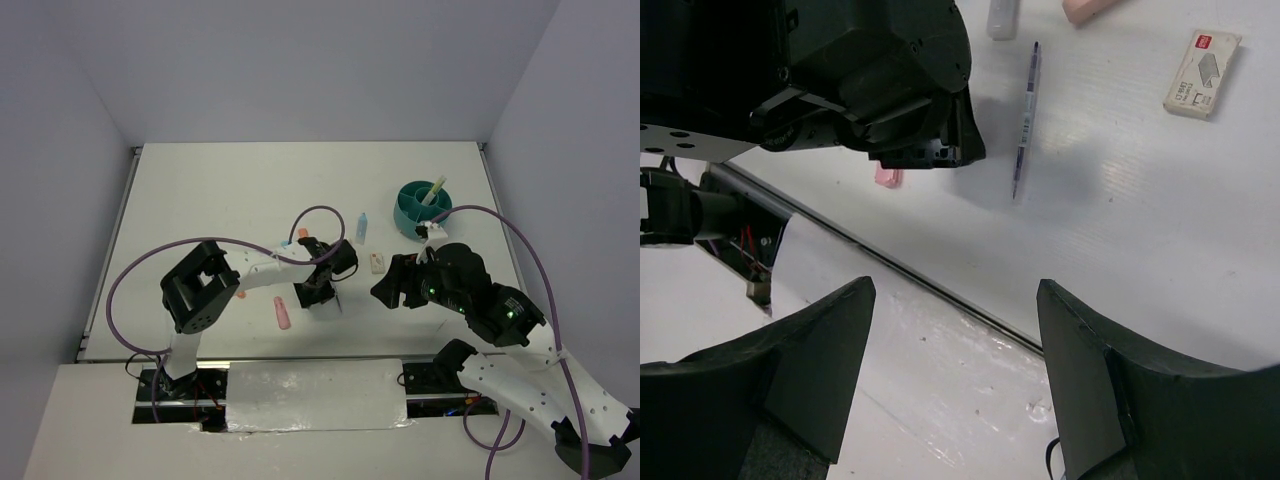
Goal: Sort the stationery into containers
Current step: Pick up the pen cap from the center of the board, then pick up the pen from the center of the board, then close the pen cap on the pen.
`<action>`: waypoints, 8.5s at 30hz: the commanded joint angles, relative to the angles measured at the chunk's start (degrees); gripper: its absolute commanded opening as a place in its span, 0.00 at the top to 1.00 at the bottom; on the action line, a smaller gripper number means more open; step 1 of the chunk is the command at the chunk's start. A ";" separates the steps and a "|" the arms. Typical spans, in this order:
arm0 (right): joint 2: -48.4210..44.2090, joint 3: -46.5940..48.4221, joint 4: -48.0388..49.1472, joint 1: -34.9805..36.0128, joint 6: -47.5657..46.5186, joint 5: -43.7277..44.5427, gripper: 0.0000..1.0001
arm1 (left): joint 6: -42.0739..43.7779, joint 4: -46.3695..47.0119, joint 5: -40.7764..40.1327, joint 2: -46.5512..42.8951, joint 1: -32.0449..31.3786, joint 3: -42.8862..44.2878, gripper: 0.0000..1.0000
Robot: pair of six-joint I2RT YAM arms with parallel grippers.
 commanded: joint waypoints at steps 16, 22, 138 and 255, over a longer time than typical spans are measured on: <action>1.10 1.70 2.70 0.46 -0.31 0.32 0.26 | 47.00 19.38 -0.43 -5.35 -1.29 -8.15 0.58; 1.45 2.05 2.88 0.46 -0.14 0.50 0.26 | 46.74 17.98 -0.43 -4.39 -1.29 -8.15 0.38; 64.55 20.68 8.94 9.51 -2.34 13.59 0.49 | 40.04 4.98 6.42 -44.73 20.94 -2.62 1.00; 37.92 35.09 39.00 0.99 -5.06 -5.92 1.00 | 36.10 41.62 53.62 -51.85 26.30 -24.93 1.00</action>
